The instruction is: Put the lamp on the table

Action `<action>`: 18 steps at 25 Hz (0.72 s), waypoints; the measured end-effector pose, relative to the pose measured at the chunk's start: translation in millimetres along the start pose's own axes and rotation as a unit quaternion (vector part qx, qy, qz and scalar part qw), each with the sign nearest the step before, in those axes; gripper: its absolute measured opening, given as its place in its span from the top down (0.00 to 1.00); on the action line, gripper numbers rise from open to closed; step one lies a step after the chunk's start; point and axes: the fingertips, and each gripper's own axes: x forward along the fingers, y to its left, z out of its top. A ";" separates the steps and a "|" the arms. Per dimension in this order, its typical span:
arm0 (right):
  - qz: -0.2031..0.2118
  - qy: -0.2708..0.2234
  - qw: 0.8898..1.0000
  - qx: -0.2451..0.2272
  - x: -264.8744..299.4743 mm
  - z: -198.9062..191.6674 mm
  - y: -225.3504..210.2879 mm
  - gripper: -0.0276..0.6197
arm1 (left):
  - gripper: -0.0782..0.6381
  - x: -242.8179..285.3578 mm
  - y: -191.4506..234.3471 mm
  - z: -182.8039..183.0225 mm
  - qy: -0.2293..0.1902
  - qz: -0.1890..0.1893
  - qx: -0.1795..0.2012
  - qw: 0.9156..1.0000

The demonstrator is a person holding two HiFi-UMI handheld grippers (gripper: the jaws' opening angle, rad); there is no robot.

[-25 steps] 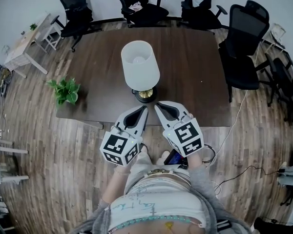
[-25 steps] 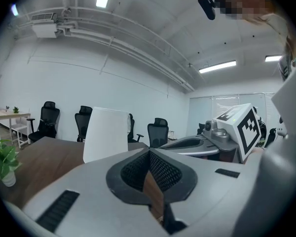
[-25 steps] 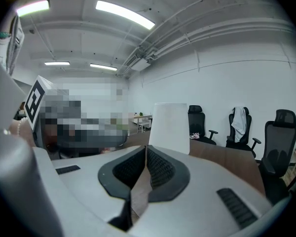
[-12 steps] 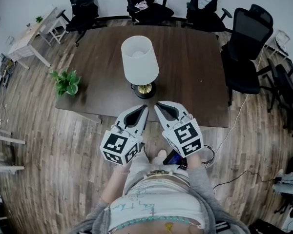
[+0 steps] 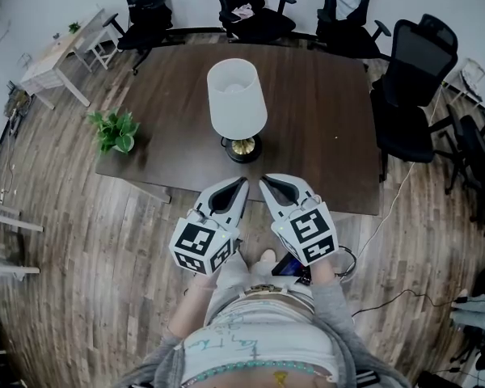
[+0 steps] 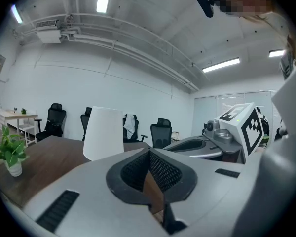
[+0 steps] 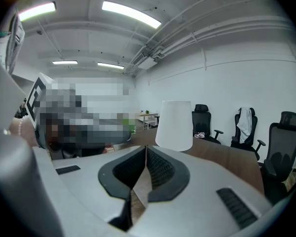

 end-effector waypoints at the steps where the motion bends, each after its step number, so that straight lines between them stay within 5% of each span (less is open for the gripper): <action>1: 0.000 0.000 1.000 0.000 -0.6 -0.7 0.6 0.92 | 0.88 -0.5 -0.2 -0.6 0.000 0.001 0.000 1.000; 18: -0.003 0.006 1.000 0.008 -11.4 -12.0 -14.5 0.92 | 0.88 16.6 -13.4 -7.4 0.009 -0.011 -0.003 1.000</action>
